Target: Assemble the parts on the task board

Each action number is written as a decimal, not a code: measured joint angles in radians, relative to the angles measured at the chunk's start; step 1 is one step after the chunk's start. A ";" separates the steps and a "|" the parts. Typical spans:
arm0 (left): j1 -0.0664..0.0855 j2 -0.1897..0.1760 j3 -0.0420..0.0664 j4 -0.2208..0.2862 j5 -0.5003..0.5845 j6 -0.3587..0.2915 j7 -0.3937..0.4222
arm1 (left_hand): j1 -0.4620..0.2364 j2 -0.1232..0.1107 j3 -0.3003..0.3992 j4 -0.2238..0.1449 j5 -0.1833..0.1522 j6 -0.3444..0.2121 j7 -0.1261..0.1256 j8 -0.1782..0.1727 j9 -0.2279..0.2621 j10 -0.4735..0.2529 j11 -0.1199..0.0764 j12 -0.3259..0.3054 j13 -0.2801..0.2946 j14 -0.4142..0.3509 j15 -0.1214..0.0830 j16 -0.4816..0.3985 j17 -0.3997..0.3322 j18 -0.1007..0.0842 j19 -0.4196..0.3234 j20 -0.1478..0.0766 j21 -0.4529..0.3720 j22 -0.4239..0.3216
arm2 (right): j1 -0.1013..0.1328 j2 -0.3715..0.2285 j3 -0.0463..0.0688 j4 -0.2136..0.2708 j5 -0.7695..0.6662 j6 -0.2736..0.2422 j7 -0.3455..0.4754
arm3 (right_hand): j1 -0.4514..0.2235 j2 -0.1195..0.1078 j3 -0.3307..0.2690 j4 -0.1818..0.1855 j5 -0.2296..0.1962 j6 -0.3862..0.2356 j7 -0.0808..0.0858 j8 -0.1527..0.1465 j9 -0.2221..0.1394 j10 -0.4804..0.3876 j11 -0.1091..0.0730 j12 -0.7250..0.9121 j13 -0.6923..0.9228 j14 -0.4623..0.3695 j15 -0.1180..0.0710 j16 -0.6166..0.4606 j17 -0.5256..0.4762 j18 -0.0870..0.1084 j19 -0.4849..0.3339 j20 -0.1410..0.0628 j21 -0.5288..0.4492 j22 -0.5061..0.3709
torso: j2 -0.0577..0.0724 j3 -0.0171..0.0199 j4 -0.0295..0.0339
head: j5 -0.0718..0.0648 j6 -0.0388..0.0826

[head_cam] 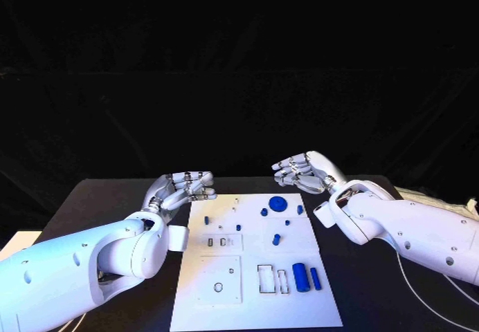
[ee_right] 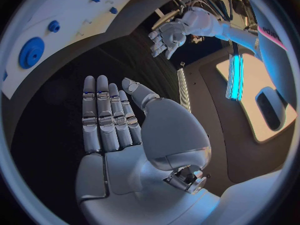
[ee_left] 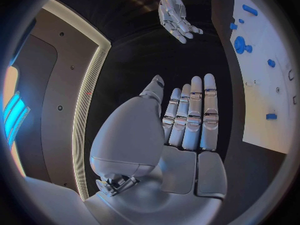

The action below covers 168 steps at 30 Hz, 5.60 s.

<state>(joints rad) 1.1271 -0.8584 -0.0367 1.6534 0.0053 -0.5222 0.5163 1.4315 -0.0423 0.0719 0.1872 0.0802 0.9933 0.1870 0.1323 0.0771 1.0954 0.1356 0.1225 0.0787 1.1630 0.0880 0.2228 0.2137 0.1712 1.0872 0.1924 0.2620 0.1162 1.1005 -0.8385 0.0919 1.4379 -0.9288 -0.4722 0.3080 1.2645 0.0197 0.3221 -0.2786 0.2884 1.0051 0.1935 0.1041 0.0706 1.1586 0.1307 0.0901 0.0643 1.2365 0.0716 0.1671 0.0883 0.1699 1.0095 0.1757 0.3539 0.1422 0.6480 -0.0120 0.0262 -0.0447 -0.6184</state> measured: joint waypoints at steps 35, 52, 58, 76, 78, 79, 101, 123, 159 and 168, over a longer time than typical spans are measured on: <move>0.038 -0.050 0.011 0.078 -0.009 0.065 -0.038 | -0.005 0.005 -0.019 -0.014 0.000 0.000 0.007 -0.027 -0.004 -0.004 0.004 -0.038 -0.003 -0.009 0.011 -0.049 0.029 0.000 0.015 0.006 -0.020 -0.011 | 0.040 0.028 0.016 0.027 -0.813 0.291 -0.407 | 0.000 -0.137 0.042 0.164 -0.074 0.082 -0.066 -0.036 -0.001 0.012 -0.055 -0.027 -0.001 0.229 -0.088 0.429 0.347 0.000 0.153 -0.093 0.538 0.338 | 0.113 -0.0128 0.0546 | -0.054 0.034; 0.039 -0.057 0.011 0.079 -0.004 0.068 -0.044 | -0.005 0.005 -0.019 -0.014 0.000 0.000 0.007 -0.026 -0.004 -0.004 0.004 -0.038 -0.003 -0.010 0.012 -0.049 0.030 0.000 0.015 0.006 -0.020 -0.011 | 0.040 0.043 0.016 0.015 -0.859 0.331 -0.429 | 0.019 -0.137 0.091 0.218 -0.105 0.117 -0.076 -0.036 0.002 0.018 -0.060 -0.027 -0.001 0.228 -0.088 0.534 0.419 0.000 0.185 -0.093 0.692 0.523 | 0.131 -0.0139 0.0593 | -0.059 0.035; 0.039 -0.059 0.011 0.081 -0.004 0.069 -0.046 | -0.005 0.005 -0.019 -0.014 0.000 0.000 0.007 -0.026 -0.004 -0.007 0.007 -0.038 -0.003 -0.010 0.012 -0.053 0.030 0.000 0.015 0.006 -0.020 -0.012 | 0.040 0.048 0.017 0.010 -0.864 0.337 -0.432 | 0.023 -0.141 0.100 0.228 -0.109 0.125 -0.076 -0.036 0.002 0.022 -0.064 -0.027 0.000 0.228 -0.088 0.563 0.447 0.000 0.185 -0.093 0.713 0.550 | 0.136 -0.0144 0.0603 | -0.061 0.033; 0.041 -0.062 0.011 0.083 -0.002 0.071 -0.051 | -0.005 0.005 -0.021 -0.015 0.000 0.000 0.007 -0.030 -0.004 -0.007 0.007 -0.042 -0.003 -0.010 0.012 -0.053 0.032 0.000 0.019 0.010 -0.024 -0.012 | 0.041 0.053 0.018 0.012 -0.875 0.307 -0.437 | 0.053 -0.133 0.171 0.254 -0.163 0.185 -0.083 -0.032 0.013 0.087 -0.077 -0.030 -0.002 0.228 -0.095 0.711 0.581 -0.031 0.230 -0.099 0.831 0.702 | 0.145 -0.0165 0.0649 | -0.062 0.031; 0.041 -0.063 0.011 0.083 -0.002 0.071 -0.052 | -0.005 0.005 -0.022 -0.017 0.000 0.000 0.007 -0.030 -0.004 -0.007 0.007 -0.042 -0.003 -0.010 0.012 -0.053 0.033 0.000 0.019 0.010 -0.024 -0.013 | 0.039 0.052 0.018 0.018 -0.875 0.285 -0.437 | 0.059 -0.132 0.178 0.253 -0.165 0.185 -0.083 -0.032 0.014 0.090 -0.078 -0.032 -0.002 0.228 -0.095 0.714 0.585 -0.031 0.230 -0.099 0.838 0.713 | 0.145 -0.0167 0.0657 | -0.063 0.034; 0.041 -0.063 0.011 0.084 -0.002 0.072 -0.052 | -0.005 0.005 -0.022 -0.017 0.000 0.000 0.007 -0.030 -0.004 -0.007 0.007 -0.042 -0.004 -0.010 0.012 -0.053 0.033 0.000 0.019 0.010 -0.024 -0.013 | 0.039 0.052 0.019 0.023 -0.875 0.266 -0.437 | 0.062 -0.132 0.182 0.251 -0.165 0.185 -0.083 -0.032 0.014 0.090 -0.078 -0.033 -0.002 0.228 -0.095 0.714 0.585 -0.031 0.230 -0.099 0.838 0.716 | 0.146 -0.0170 0.0662 | -0.063 0.035; 0.041 -0.063 0.011 0.088 0.003 0.084 -0.053 | -0.005 0.005 -0.022 -0.016 0.000 0.000 0.007 -0.030 -0.004 -0.007 0.007 -0.047 -0.003 -0.010 0.012 -0.057 0.035 0.000 0.019 0.010 -0.024 -0.014 | 0.042 0.165 0.029 -0.046 -0.878 0.077 -0.502 | 0.066 -0.128 0.206 0.258 -0.175 0.188 -0.079 -0.045 0.017 0.086 -0.074 -0.033 -0.003 0.228 -0.095 0.724 0.588 -0.031 0.230 -0.099 0.851 0.730 | 0.154 -0.0203 0.0742 | -0.069 0.047; 0.051 -0.063 0.011 0.089 0.005 0.090 -0.055 | -0.005 0.005 -0.025 -0.019 0.000 -0.004 0.011 -0.035 -0.005 -0.007 0.007 -0.047 -0.003 -0.010 0.012 -0.057 0.036 0.000 0.019 0.010 -0.027 -0.014 | 0.043 0.227 0.024 -0.112 -0.880 0.088 -0.512 | 0.057 -0.142 0.208 0.266 -0.178 0.184 -0.076 -0.039 0.016 0.082 -0.070 -0.033 0.000 0.228 -0.095 0.737 0.595 -0.031 0.230 -0.099 0.859 0.736 | 0.158 -0.0216 0.0769 | -0.060 0.042; 0.060 -0.060 0.011 0.084 0.006 0.095 -0.058 | -0.005 0.005 -0.028 -0.022 0.000 -0.004 0.011 -0.035 -0.005 -0.011 0.011 -0.047 -0.004 -0.010 0.012 -0.064 0.039 0.000 0.019 0.010 -0.027 -0.015 | 0.049 0.230 0.015 -0.105 -0.898 0.113 -0.571 | 0.062 -0.200 -0.027 0.360 -0.162 0.008 -0.042 -0.041 -0.004 -0.082 -0.035 -0.027 0.001 0.210 -0.070 0.731 0.549 -0.031 0.201 -0.070 0.862 0.721 | 0.162 -0.0233 0.0808 | -0.063 0.045; 0.061 -0.065 0.011 0.083 0.006 0.099 -0.059 | -0.005 0.005 -0.028 -0.022 0.000 -0.004 0.011 -0.035 -0.005 -0.011 0.011 -0.051 -0.004 -0.010 0.012 -0.064 0.040 0.000 0.019 0.010 -0.032 -0.016 | 0.044 0.048 0.045 0.064 -0.861 0.077 -0.572 | 0.074 -0.188 -0.020 0.393 -0.108 0.056 -0.045 -0.035 -0.001 0.093 -0.056 0.038 0.026 0.230 -0.079 0.895 0.739 -0.063 0.299 -0.079 0.962 0.897 | 0.162 -0.0226 0.0783 | -0.065 0.051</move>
<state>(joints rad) 1.1876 -0.9237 -0.0253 1.7361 0.0117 -0.4233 0.4577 1.4261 -0.0370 0.0443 0.1651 0.0802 0.9893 0.1977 0.0977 0.0724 1.0845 0.1463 0.0717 0.0746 1.1530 0.1004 0.1587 0.2537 0.1711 1.1060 0.2020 0.2302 0.1004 1.1448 -0.7903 0.1370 1.5022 -1.7898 -0.3954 -0.2643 1.3388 -0.1680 0.3020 0.1143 0.1800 1.0609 0.1483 0.0691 0.0698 1.2513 0.0750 0.1283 0.0900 1.4665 -0.0076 1.0622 0.8271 0.1067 1.3086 0.0966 1.3158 1.0392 0.8098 -0.0346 0.1045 -0.1096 -0.5673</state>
